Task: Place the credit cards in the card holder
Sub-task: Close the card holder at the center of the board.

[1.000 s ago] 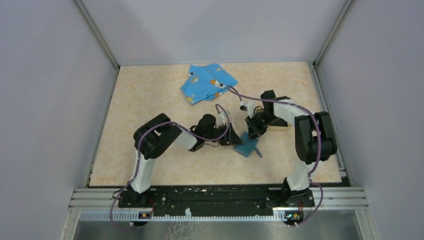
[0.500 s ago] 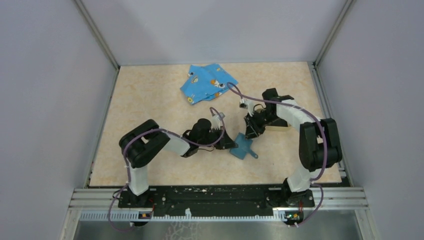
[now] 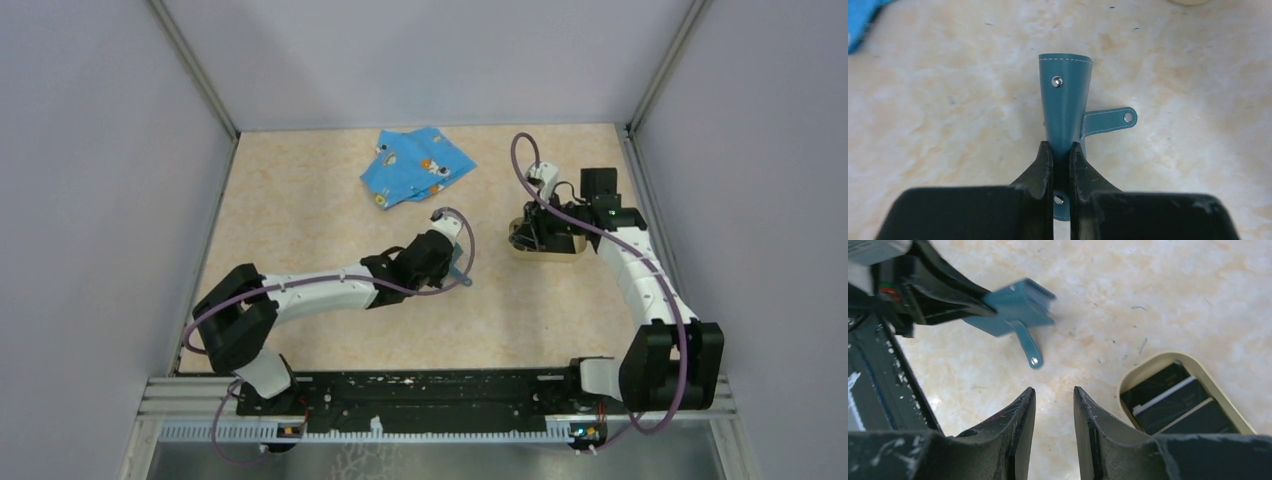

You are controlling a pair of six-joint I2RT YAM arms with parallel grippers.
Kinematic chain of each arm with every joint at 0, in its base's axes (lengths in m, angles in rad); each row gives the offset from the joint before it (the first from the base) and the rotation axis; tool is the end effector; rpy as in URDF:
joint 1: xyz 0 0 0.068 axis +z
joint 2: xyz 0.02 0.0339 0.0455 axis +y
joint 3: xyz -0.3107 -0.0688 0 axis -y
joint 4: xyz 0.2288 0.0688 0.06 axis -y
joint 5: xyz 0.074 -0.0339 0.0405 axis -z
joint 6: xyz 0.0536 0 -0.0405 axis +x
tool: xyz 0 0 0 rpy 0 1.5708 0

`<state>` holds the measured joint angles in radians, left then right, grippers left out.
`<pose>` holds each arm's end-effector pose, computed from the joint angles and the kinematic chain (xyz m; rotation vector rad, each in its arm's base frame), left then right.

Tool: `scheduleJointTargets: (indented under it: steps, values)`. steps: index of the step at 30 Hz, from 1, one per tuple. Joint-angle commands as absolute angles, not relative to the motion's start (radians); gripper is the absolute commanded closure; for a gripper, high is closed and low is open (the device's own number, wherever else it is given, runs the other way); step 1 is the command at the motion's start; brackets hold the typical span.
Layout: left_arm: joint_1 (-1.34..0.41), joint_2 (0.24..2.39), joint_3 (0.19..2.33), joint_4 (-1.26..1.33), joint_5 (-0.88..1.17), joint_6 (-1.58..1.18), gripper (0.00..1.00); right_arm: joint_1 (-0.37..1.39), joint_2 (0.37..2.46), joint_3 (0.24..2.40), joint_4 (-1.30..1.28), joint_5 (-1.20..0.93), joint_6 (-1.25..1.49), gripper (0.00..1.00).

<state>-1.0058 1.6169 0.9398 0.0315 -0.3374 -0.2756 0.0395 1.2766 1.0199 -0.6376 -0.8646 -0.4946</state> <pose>0.2022 -0.2859 0.2523 0.6078 2.1108 -0.3536 0.2328 0.0500 0.3260 -0.9184 2.0135 0.8086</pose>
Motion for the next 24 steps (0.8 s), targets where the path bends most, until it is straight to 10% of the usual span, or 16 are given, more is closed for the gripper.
scheduleJointTargets:
  steps: [1,24]
  values:
    - [-1.039,1.654,1.062,-0.284,-0.671,-0.154,1.00,0.004,1.229,0.980,-0.481,-0.764,-0.385,0.65]
    - [-1.262,1.774,1.319,-0.533,-1.259,-0.077,1.00,-0.054,1.243,0.971,-0.456,-0.748,-0.354,0.64]
